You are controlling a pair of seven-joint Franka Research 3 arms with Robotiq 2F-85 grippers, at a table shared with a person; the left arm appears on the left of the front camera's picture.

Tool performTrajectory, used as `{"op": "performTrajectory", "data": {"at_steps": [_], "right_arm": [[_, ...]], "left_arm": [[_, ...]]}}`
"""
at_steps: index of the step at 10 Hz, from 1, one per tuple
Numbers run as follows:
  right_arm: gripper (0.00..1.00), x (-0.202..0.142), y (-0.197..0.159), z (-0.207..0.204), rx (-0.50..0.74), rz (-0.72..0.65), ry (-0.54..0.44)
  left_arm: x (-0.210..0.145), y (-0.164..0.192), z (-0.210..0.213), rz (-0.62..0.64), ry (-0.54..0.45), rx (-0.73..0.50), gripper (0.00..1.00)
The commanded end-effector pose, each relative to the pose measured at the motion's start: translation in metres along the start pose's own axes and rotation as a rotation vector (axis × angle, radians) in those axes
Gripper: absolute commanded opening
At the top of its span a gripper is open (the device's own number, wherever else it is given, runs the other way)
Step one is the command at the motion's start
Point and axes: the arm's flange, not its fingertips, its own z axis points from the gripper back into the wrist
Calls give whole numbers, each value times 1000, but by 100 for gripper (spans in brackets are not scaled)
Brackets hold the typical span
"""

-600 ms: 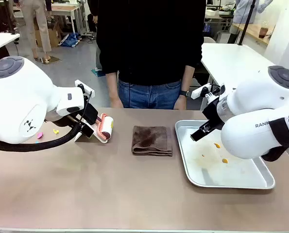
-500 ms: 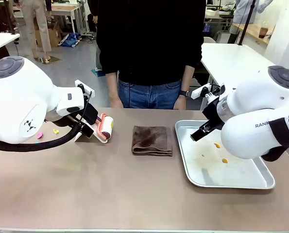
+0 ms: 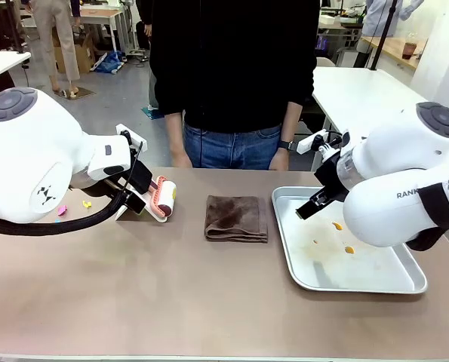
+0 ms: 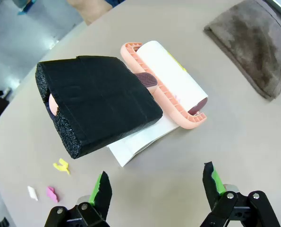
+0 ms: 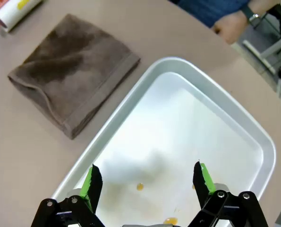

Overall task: Clean the surface of the table.
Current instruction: Hold the Lint Roller with your left hand and the towel with your right hand.

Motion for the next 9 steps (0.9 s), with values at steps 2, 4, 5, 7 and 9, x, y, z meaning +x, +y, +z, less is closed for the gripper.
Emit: {"op": "performTrajectory", "data": {"at_steps": [2,4,5,7,9], "right_arm": [[100,0,0,0,0,-1,-1],[100,0,0,0,0,-1,-1],[100,0,0,0,0,-1,-1],[100,0,0,0,0,-1,-1],[100,0,0,0,0,-1,-1]], "left_arm": [[0,0,0,-1,0,0,100],[0,0,0,-1,0,0,100],[0,0,0,-1,0,0,100],[0,0,0,-1,0,0,100],[0,0,0,-1,0,0,100]]}}
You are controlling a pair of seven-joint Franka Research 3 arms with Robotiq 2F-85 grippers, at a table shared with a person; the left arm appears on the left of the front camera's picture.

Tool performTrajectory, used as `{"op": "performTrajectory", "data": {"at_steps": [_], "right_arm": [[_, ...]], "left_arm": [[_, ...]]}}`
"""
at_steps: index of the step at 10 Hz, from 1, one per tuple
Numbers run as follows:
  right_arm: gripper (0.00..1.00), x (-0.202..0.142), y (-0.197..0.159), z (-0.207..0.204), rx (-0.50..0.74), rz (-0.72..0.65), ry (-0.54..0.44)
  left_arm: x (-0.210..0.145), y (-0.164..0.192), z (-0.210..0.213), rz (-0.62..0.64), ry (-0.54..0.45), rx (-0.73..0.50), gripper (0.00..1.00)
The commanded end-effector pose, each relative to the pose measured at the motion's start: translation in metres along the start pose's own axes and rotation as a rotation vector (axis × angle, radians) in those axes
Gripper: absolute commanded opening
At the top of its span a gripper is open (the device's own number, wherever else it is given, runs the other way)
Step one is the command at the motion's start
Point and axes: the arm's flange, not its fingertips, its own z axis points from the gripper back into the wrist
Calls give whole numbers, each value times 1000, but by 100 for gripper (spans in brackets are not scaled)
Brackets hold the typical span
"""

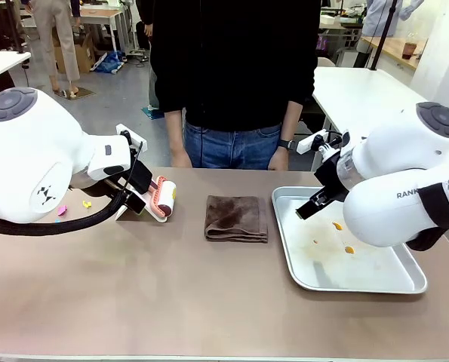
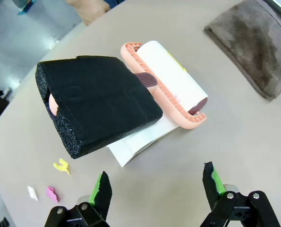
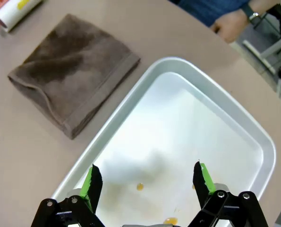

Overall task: Clean the surface of the table.
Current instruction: Hold the Lint Roller with your left hand and the towel with your right hand.

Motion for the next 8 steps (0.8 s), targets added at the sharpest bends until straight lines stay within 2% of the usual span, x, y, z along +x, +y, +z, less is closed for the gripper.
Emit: {"op": "performTrajectory", "data": {"at_steps": [1,5,6,8], "right_arm": [[100,0,0,0,0,-1,-1],[100,0,0,0,0,0,0],[100,2,3,7,11,2,6],[100,2,-2,38,111,6,-3]], "left_arm": [[0,0,0,-1,0,0,100],[0,0,0,0,0,0,100],[0,-4,12,-16,-32,-2,100],[0,-11,40,12,-28,-39,100]]}}
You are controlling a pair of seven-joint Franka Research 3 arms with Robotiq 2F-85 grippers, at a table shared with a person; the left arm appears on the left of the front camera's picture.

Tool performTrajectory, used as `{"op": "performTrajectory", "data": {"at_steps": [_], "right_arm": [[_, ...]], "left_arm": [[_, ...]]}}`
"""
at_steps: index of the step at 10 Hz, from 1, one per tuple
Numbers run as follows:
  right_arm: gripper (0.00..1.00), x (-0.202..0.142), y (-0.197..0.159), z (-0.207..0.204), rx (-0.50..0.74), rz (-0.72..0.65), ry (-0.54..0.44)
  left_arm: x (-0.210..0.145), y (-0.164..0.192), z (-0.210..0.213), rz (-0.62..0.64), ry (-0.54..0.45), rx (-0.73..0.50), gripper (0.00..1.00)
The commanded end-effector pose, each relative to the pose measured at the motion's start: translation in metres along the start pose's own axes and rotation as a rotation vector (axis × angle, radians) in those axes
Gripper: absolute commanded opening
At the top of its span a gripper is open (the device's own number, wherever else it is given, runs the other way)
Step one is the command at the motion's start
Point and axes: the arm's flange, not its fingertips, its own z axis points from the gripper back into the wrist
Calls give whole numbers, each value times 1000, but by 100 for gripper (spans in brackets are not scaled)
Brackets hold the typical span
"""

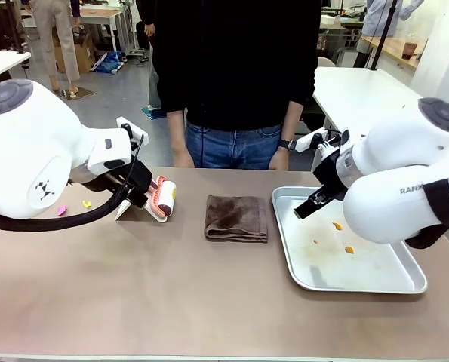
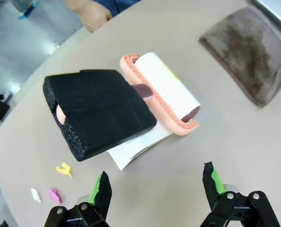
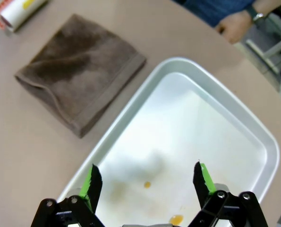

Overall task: Clean the surface of the table.
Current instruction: Hold the Lint Roller with your left hand and the towel with your right hand.

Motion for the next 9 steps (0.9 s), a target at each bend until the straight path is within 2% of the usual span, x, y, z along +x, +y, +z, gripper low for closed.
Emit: {"op": "performTrajectory", "data": {"at_steps": [1,3,4,5,6,7,8,9], "right_arm": [[100,-4,-16,49,96,-48,-6],[100,-13,-33,94,174,-222,24],[100,-21,-41,114,270,-285,18],[100,-33,-49,132,369,-342,7],[100,-51,-58,151,418,-429,-14],[100,-71,-68,167,459,-524,-44],[100,-91,-81,178,517,-597,-76],[100,-113,-98,187,566,-707,-136]], "left_arm": [[-9,-8,44,3,-15,-46,100],[-15,-9,98,-37,-47,-90,100],[-20,-6,122,-30,-60,-91,100],[-25,-1,145,-50,-88,-193,100],[-32,11,170,-18,-107,-250,100],[-37,27,187,111,-81,-215,100],[-44,48,195,161,-102,-252,100],[-55,79,198,268,-125,-301,100]]}}
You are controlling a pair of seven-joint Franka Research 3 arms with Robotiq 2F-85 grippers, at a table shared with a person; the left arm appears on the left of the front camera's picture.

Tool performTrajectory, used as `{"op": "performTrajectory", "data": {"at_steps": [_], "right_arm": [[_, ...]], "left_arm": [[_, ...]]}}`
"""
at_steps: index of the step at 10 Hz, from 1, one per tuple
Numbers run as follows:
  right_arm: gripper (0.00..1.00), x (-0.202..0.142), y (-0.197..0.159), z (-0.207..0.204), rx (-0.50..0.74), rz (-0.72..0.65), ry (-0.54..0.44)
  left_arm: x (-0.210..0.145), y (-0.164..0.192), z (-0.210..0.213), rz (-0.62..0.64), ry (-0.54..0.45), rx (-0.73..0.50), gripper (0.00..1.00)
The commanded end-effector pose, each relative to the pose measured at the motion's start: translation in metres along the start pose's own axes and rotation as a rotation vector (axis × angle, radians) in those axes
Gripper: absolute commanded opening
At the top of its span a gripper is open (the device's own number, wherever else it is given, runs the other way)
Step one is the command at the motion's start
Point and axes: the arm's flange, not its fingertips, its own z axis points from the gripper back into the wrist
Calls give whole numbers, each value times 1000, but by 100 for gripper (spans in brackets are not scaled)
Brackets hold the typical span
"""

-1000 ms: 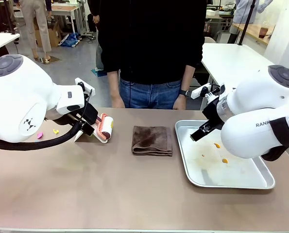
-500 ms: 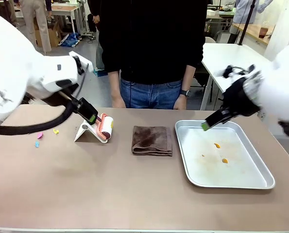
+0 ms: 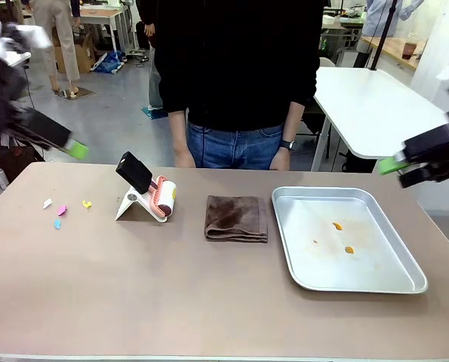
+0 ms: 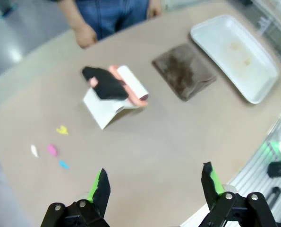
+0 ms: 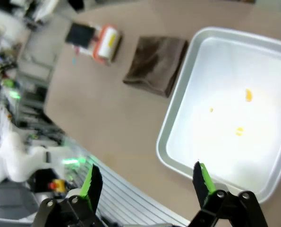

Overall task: Clean the surface of the table.
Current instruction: Hold the Lint Roller with your left hand and the towel with your right hand.

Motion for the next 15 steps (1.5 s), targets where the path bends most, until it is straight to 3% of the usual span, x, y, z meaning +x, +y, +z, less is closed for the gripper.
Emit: {"op": "performTrajectory", "data": {"at_steps": [1,5,8,10,12,13,14,15], "right_arm": [[100,-39,-42,25,140,-154,-116],[100,-43,-139,78,391,-396,-251],[100,-58,-206,96,509,-529,-362],[100,-73,-218,102,504,-555,-410],[100,-76,-226,99,484,-598,-412],[100,-75,-228,95,408,-606,-421],[100,-83,-226,101,491,-608,-405],[100,-83,-226,101,491,-608,-405]], "left_arm": [[-25,56,10,187,-79,-87,100],[-95,166,56,536,-378,-201,100],[-175,205,62,738,-522,-213,100],[-208,214,59,803,-580,-233,100],[-207,209,50,834,-604,-205,100],[-204,242,82,842,-572,-215,100],[-204,242,82,842,-572,-215,100],[-204,242,82,842,-572,-215,100]]}}
